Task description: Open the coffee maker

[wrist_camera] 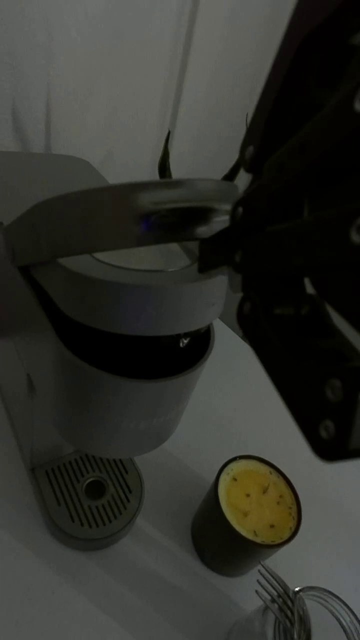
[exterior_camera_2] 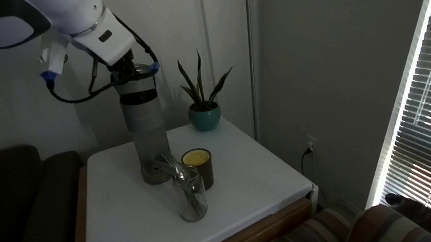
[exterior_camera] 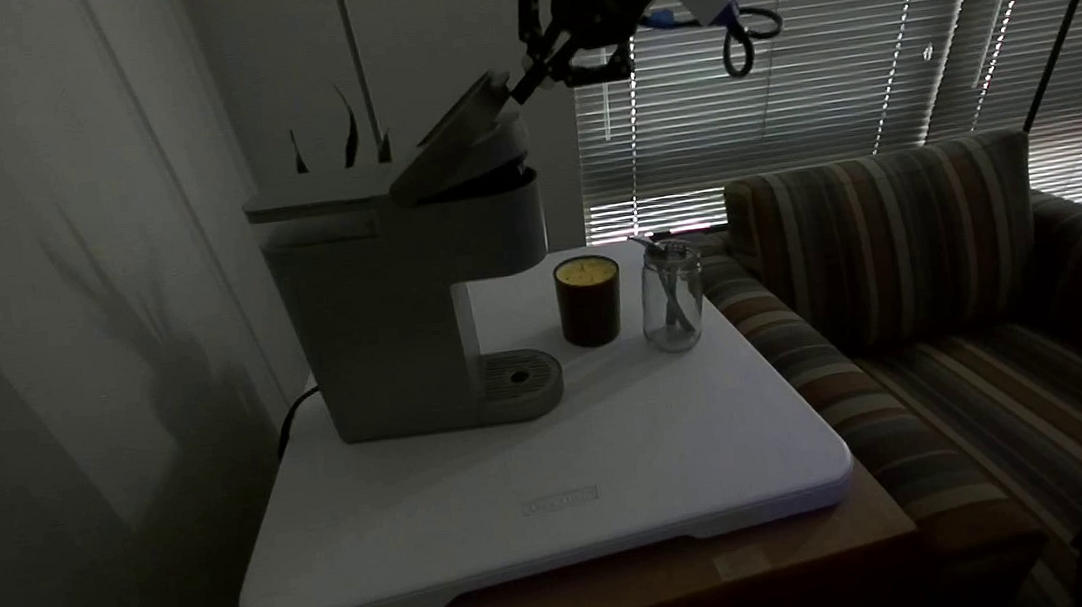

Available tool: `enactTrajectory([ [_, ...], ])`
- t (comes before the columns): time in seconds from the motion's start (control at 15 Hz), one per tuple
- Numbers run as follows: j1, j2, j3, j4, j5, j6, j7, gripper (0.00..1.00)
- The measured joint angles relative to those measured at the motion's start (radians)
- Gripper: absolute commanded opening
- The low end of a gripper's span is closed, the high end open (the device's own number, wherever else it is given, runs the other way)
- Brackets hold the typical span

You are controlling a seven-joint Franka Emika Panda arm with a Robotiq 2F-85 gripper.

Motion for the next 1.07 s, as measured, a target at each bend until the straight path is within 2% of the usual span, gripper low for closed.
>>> enactTrajectory([
  [0.67, 0.002, -0.008, -0.007, 0.026, -0.059, -0.049, 0.001, 0.0],
  [1.07, 0.021, -0.007, -0.027, 0.051, -0.135, -0.085, 0.031, 0.0],
])
